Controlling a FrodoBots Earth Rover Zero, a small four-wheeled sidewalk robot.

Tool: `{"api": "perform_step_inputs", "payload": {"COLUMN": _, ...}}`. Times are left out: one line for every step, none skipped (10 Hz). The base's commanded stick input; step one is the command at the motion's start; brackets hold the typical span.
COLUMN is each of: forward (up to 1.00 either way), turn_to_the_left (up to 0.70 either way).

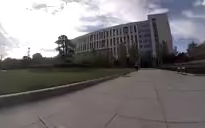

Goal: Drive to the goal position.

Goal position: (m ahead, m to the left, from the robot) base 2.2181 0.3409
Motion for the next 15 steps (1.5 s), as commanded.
{"api": "perform_step_inputs", "payload": {"forward": 0.70, "turn_to_the_left": 0.00}}
{"api": "perform_step_inputs", "payload": {"forward": 0.70, "turn_to_the_left": 0.00}}
{"api": "perform_step_inputs", "payload": {"forward": 0.70, "turn_to_the_left": 0.00}}
{"api": "perform_step_inputs", "payload": {"forward": 0.70, "turn_to_the_left": 0.00}}
{"api": "perform_step_inputs", "payload": {"forward": 0.70, "turn_to_the_left": 0.00}}
{"api": "perform_step_inputs", "payload": {"forward": 0.70, "turn_to_the_left": 0.00}}
{"api": "perform_step_inputs", "payload": {"forward": 0.70, "turn_to_the_left": 0.00}}
{"api": "perform_step_inputs", "payload": {"forward": 0.70, "turn_to_the_left": 0.00}}
{"api": "perform_step_inputs", "payload": {"forward": 0.70, "turn_to_the_left": 0.00}}
{"api": "perform_step_inputs", "payload": {"forward": 0.70, "turn_to_the_left": 0.00}}
{"api": "perform_step_inputs", "payload": {"forward": 0.70, "turn_to_the_left": 0.00}}
{"api": "perform_step_inputs", "payload": {"forward": 0.70, "turn_to_the_left": 0.00}}
{"api": "perform_step_inputs", "payload": {"forward": 0.70, "turn_to_the_left": 0.00}}
{"api": "perform_step_inputs", "payload": {"forward": 0.70, "turn_to_the_left": 0.00}}
{"api": "perform_step_inputs", "payload": {"forward": 0.70, "turn_to_the_left": 0.00}}
